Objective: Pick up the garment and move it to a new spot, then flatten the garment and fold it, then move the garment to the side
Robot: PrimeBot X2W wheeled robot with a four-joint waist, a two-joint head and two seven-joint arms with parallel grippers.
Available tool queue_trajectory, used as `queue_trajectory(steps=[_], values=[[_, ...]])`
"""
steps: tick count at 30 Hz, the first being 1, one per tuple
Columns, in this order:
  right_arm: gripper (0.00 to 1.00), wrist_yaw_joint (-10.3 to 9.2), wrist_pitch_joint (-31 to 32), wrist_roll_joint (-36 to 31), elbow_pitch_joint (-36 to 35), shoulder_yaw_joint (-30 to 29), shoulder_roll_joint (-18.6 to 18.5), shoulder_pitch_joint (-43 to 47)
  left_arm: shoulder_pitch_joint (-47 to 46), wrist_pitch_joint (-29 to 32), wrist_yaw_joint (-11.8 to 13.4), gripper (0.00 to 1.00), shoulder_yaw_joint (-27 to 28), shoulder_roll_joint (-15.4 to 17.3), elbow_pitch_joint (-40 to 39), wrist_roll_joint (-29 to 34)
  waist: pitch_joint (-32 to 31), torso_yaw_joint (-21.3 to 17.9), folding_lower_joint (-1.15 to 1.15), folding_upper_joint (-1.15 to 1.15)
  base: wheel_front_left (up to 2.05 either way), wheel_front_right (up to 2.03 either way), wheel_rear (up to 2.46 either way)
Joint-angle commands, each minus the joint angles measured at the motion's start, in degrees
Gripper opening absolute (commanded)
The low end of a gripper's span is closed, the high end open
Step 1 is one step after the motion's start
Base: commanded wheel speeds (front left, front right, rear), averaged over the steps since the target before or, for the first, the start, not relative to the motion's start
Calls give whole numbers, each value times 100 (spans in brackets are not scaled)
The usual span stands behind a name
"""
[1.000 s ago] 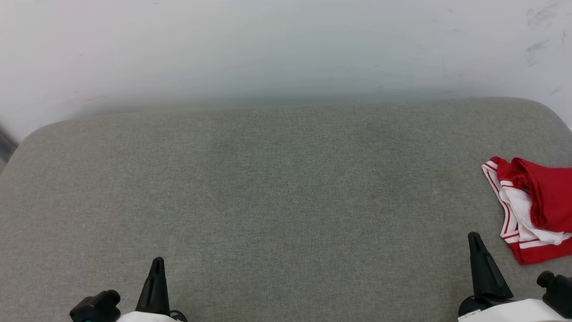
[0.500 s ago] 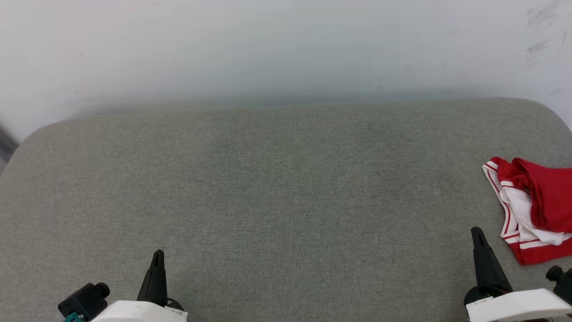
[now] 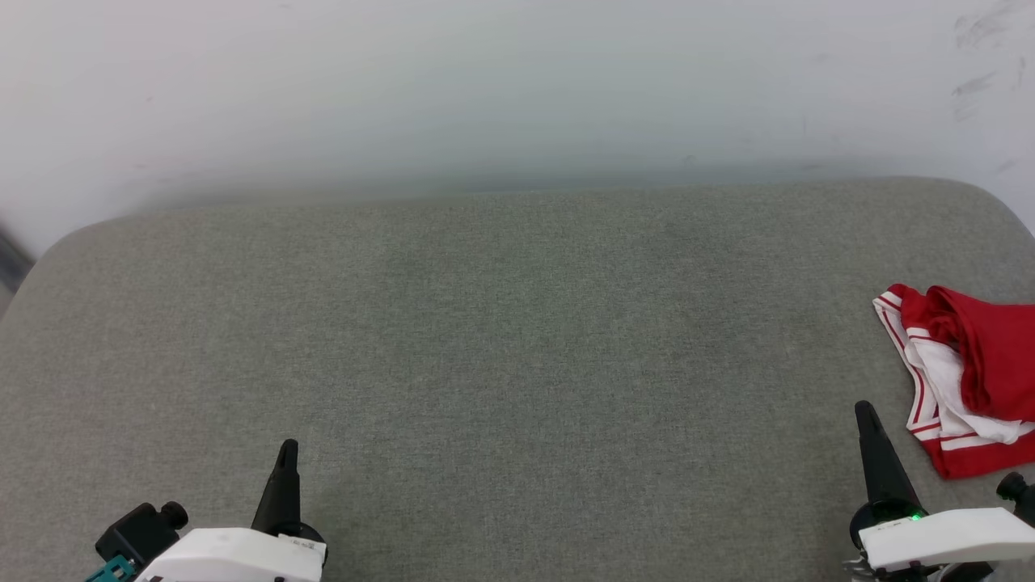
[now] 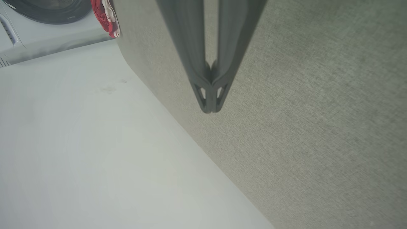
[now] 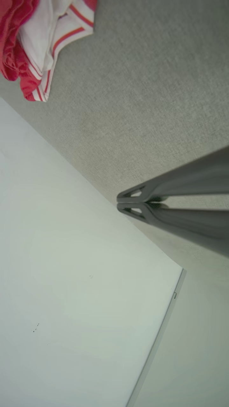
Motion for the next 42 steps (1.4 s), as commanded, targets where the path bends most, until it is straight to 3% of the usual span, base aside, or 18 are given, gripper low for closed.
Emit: queue_trajectory(steps=[1, 42], values=[[0, 0, 49, 206, -17, -21, -41, -154, -138, 52, -53, 0, 33, 35, -18, -196, -1, 1, 0, 0, 0, 0, 0], [0, 0, 651, 2490, 375, -218, 21, -564, -603, 656, -339, 0, 257, 28, 354, -2530, -12, 21, 0, 0, 0, 0, 0]])
